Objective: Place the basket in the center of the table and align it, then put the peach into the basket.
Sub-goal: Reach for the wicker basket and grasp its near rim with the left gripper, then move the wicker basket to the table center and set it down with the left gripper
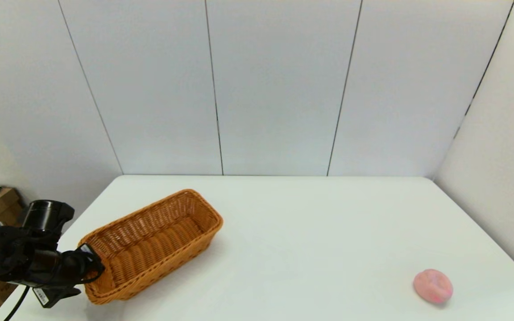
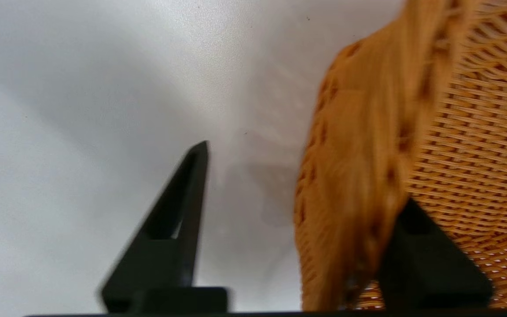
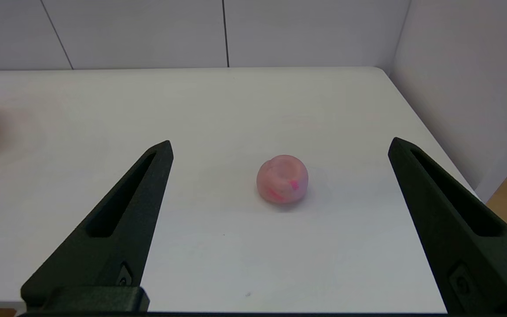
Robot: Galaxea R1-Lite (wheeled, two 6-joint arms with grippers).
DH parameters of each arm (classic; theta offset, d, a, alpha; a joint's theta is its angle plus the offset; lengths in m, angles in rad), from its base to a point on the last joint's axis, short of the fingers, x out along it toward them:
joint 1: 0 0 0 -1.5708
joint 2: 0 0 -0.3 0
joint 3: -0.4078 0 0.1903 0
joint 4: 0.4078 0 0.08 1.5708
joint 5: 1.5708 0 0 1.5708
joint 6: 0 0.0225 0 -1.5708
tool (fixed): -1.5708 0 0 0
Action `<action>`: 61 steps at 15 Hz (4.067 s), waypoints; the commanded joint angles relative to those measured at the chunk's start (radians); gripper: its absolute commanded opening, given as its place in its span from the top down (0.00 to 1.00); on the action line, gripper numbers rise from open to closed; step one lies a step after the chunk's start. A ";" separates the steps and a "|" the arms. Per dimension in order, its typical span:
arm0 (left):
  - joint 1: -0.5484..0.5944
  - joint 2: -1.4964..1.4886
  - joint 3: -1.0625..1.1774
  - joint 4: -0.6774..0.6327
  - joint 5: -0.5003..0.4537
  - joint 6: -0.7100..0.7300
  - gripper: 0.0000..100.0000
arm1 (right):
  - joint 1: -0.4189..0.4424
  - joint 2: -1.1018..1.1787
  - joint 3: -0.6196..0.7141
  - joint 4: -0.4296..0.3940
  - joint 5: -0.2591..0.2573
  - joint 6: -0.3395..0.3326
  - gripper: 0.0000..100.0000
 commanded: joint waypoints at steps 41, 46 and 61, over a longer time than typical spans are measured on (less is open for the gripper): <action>-0.685 0.160 -0.242 -0.162 -0.189 -0.025 1.00 | 0.000 0.001 0.000 0.000 0.000 0.000 0.00; -0.682 0.180 -0.241 -0.175 -0.189 0.001 1.00 | 0.000 0.001 0.000 0.000 0.000 0.000 0.00; -0.658 0.178 -0.253 -0.190 -0.190 0.060 1.00 | 0.000 0.001 0.000 0.000 0.000 0.000 0.00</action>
